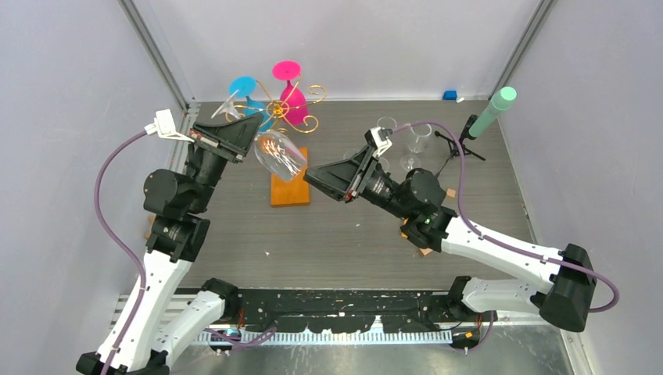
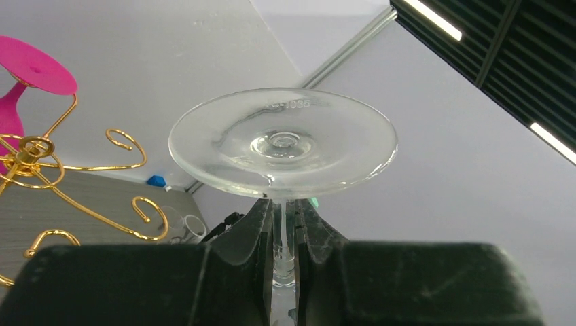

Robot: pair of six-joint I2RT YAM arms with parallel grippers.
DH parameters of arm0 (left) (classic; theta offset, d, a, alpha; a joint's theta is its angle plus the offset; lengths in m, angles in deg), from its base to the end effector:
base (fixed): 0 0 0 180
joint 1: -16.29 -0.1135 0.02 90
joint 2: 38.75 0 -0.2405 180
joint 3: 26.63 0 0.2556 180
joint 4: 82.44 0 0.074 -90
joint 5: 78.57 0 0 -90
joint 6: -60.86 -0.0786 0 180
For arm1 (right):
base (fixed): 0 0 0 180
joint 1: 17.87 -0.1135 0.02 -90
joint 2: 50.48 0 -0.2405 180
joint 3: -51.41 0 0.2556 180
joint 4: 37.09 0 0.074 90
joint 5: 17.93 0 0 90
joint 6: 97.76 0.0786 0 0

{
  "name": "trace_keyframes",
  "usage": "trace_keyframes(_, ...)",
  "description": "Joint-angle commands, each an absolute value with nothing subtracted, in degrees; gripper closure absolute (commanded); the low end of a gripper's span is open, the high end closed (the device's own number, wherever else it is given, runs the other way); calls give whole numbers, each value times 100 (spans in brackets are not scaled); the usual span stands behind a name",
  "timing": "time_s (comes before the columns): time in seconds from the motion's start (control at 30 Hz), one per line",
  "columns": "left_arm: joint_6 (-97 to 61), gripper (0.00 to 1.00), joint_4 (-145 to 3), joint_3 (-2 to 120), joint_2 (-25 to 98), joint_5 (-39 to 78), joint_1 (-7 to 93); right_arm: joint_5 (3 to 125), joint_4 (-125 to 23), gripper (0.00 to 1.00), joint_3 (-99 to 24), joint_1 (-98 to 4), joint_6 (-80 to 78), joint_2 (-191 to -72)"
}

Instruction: Take the wine glass off the wine glass rack

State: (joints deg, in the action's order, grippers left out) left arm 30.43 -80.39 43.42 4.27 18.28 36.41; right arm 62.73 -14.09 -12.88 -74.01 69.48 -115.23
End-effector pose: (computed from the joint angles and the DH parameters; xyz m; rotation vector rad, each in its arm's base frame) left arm 0.1936 -0.0809 0.4579 -0.3066 1.1975 -1.2938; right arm 0.1638 0.2670 0.3871 0.0929 1.4872 2.0822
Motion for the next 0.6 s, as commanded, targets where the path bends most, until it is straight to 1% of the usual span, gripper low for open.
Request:
trace_keyframes(0.0, 3378, 100, -8346, 4720, 423, 1465, 3615, 6322, -572, 50, -1712, -7438, 6968, -11714)
trace_keyframes(0.17, 3803, 100, -9372, 4333, 449, 1372, 3616, 6359, -309, 52, -2008, -7438, 7109, -12051)
trace_keyframes(0.27, 3811, 100, -9410, 4388, 497, 1479, 3616, 6254, -172, 53, -2294, -7438, 7164, -12258)
trace_keyframes(0.37, 3772, 100, -9430, 4350, 442, 1443, 3615, 6232, -349, 57, -2512, -7438, 7171, -12488)
trace_keyframes(0.5, 3817, 100, -9462, 4181, 360, 1372, 3615, 6429, -160, 70, -2530, -7438, 7175, -12642)
trace_keyframes(0.57, 3840, 100, -9701, 4062, 344, 1414, 3620, 6540, 15, 74, -2490, -7434, 7166, -12664)
